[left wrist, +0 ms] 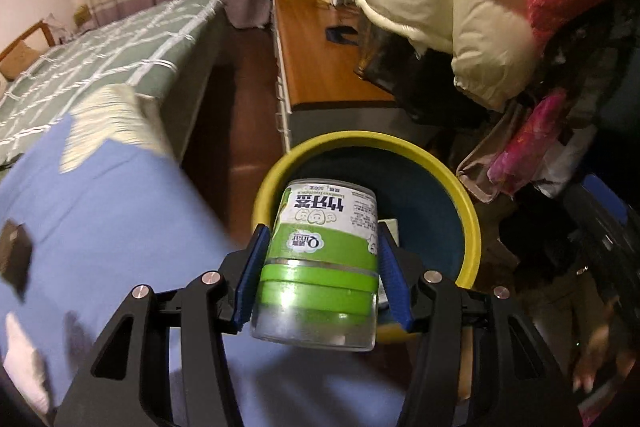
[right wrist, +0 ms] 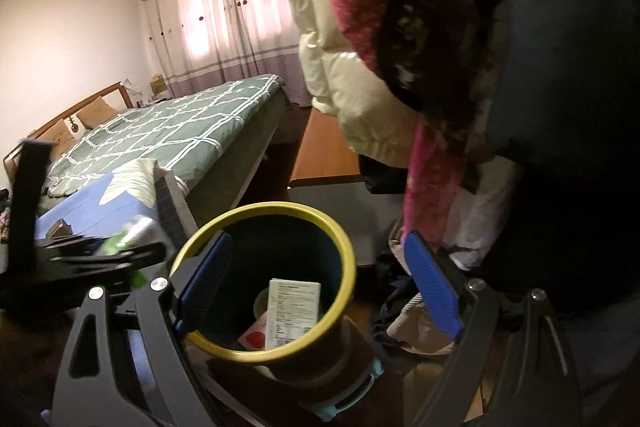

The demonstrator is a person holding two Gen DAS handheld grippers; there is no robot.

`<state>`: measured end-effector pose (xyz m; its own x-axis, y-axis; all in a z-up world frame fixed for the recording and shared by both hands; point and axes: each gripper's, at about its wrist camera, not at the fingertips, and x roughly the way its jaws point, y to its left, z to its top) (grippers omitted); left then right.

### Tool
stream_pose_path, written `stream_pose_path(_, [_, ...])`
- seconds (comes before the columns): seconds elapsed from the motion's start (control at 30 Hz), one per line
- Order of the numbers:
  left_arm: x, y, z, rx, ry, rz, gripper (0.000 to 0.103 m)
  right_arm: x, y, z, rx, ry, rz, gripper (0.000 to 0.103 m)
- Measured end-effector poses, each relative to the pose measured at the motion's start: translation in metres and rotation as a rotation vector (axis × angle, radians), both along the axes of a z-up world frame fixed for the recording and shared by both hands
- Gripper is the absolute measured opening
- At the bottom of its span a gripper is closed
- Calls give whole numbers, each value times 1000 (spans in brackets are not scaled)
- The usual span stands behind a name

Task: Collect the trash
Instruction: 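Carry the green-and-white can over the bin and open the left gripper, then move the right gripper back to the white tissue on the table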

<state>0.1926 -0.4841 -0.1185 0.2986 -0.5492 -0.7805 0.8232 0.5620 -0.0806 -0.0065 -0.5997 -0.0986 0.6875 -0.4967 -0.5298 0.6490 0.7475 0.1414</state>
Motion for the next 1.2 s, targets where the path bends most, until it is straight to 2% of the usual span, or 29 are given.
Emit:
stream_pose_path(0.07, [0, -18, -7, 4, 9, -12, 53, -3, -5, -1, 6, -6, -12, 83])
stream_pose_path(0.13, [-1, -34, -11, 9, -12, -2, 66, -7, -10, -1, 13, -10, -21, 83])
stream_pose_path(0.17, [-1, -36, -10, 3, -27, 9, 78, -8, -12, -1, 15, -12, -25, 83])
stream_pose_path(0.27, [-4, -30, 1, -37, -31, 24, 80, -9, -13, -2, 17, -13, -27, 83])
stream_pose_path(0.37, [-8, -4, 18, -73, -54, 55, 80, -3, -7, -3, 23, -8, -10, 83])
stream_pose_path(0.5, [-14, 65, 41, -148, -90, 142, 84, 14, 11, -3, 25, 4, 47, 83])
stream_pose_path(0.63, [-21, 147, 59, -191, -170, 263, 85, 39, 40, -3, 30, 13, 138, 83])
stream_pose_path(0.8, [-23, 261, 71, -206, -276, 490, 87, 75, 85, 6, 29, 14, 278, 83])
stream_pose_path(1.07, [5, 409, 59, -182, -394, 855, 88, 151, 178, 14, 42, 46, 550, 83])
stream_pose_path(1.2, [22, 464, 41, -174, -415, 1005, 88, 199, 225, 7, 74, 105, 694, 72])
